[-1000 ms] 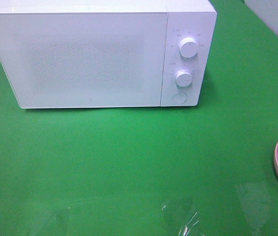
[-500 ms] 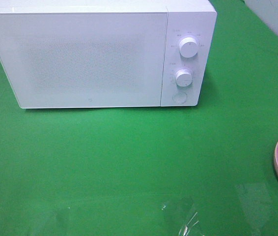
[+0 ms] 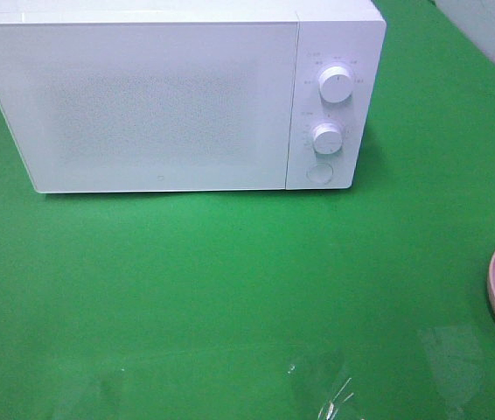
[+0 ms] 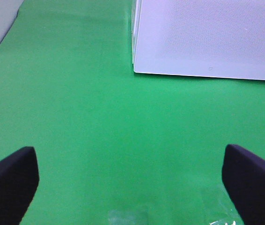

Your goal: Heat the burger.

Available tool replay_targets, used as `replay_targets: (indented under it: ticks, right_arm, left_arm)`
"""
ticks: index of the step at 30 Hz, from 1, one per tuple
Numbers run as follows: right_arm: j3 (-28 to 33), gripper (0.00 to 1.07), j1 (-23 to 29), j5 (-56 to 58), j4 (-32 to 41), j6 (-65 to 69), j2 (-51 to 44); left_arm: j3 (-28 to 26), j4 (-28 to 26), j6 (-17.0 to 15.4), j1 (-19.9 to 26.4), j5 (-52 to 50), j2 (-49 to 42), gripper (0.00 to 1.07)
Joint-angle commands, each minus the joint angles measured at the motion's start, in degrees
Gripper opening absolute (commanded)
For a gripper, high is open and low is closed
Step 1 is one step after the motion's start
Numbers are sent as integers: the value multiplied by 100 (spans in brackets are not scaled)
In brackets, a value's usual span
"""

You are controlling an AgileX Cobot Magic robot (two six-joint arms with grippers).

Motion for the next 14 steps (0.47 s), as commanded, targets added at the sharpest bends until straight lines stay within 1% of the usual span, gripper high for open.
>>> replay_targets:
  ticks: [1, 14]
  right_arm:
    - [17, 76, -29, -34, 0, -52, -149]
    - [17, 76, -29, -34, 0, -52, -149]
  left_arm:
    - [17, -17, 6, 0, -57, -138, 99]
    - [17, -17, 6, 0, -57, -138, 99]
